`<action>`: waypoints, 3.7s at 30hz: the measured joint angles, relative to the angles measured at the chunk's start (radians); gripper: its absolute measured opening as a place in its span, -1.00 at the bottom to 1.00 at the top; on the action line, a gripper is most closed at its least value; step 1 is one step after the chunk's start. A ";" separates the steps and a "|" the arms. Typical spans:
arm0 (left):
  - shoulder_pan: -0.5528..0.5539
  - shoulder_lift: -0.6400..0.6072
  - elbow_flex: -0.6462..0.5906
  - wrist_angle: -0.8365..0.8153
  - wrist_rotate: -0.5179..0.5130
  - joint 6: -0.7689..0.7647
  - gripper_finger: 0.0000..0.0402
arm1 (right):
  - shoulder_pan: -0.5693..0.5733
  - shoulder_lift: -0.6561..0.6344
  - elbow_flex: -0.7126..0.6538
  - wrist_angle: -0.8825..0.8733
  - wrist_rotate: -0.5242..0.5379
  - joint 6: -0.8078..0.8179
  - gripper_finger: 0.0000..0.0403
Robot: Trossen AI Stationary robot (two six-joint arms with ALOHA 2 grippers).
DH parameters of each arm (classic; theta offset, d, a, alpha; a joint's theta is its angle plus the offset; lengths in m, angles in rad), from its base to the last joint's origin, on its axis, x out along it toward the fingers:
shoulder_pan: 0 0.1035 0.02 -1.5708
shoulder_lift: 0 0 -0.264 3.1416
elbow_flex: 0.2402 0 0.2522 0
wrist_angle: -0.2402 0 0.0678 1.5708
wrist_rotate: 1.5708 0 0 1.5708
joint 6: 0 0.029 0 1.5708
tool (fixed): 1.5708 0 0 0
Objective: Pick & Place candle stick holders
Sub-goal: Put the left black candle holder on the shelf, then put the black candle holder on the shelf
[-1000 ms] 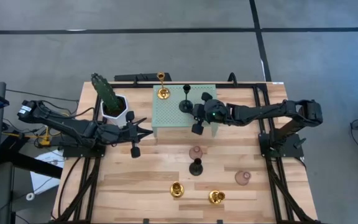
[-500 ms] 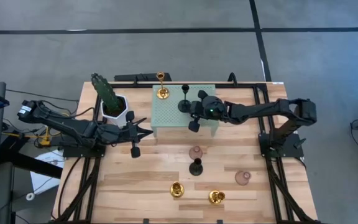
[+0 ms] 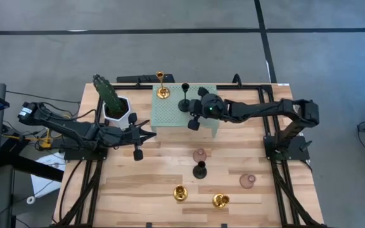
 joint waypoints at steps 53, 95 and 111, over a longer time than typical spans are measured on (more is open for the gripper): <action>-0.001 0.001 0.000 0.000 0.000 -0.007 -0.97 | -0.151 0.002 0.001 0.136 -0.080 -0.063 -1.00; -0.001 0.001 0.000 -0.004 0.001 0.000 -0.98 | 0.060 -0.174 -0.002 -0.311 0.113 -0.053 -1.00; -0.001 0.001 -0.093 0.094 0.081 -0.025 -0.97 | 0.276 -0.631 -0.408 -0.371 0.104 0.206 -1.00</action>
